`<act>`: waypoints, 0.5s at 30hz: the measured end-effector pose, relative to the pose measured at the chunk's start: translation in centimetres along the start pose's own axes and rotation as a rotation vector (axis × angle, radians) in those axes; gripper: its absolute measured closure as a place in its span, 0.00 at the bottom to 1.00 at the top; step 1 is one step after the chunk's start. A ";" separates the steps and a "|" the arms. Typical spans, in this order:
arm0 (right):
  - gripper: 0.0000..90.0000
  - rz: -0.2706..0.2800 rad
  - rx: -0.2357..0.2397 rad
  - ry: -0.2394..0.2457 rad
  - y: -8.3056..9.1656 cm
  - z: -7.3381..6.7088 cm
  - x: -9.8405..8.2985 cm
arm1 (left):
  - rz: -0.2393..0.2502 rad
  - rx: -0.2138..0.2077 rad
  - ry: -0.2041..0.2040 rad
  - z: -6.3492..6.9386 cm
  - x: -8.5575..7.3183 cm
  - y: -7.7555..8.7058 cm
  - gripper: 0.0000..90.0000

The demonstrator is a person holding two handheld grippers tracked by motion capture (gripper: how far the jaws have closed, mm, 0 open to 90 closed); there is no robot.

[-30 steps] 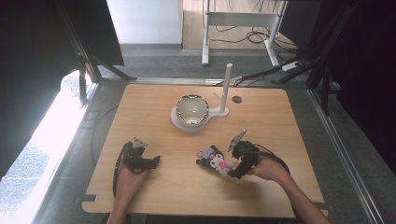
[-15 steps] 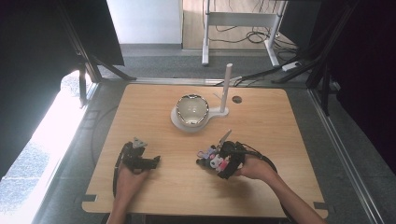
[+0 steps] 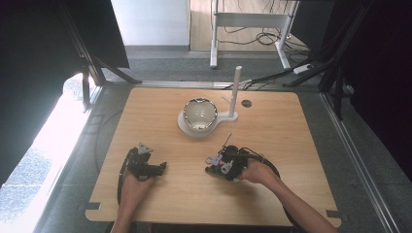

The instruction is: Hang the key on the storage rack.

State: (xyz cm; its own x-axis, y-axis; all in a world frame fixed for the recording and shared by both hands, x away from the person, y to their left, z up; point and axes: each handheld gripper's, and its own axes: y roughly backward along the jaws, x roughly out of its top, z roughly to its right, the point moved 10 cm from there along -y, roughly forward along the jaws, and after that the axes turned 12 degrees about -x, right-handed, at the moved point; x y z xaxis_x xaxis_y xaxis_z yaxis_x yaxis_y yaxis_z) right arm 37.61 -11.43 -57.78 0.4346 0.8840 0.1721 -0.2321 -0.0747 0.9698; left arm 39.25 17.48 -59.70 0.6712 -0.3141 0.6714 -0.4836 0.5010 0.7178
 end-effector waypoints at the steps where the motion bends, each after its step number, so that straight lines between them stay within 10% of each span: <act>1: 0.46 0.000 0.000 0.000 0.0 0.0 0.0 | 0.000 0.000 0.000 0.0 0.0 0.0 0.07; 15: 0.47 0.064 0.006 0.008 3.6 2.9 -0.3 | -0.004 0.011 0.008 -0.1 0.0 0.0 0.04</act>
State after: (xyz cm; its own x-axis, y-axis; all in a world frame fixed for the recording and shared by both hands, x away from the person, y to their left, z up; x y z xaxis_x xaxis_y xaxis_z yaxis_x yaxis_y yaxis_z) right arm 39.21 -13.31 -53.82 0.4123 0.8809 0.2323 -0.2541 -0.1337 0.9579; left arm 39.33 17.59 -59.76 0.6773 -0.3096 0.6674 -0.4874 0.4907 0.7223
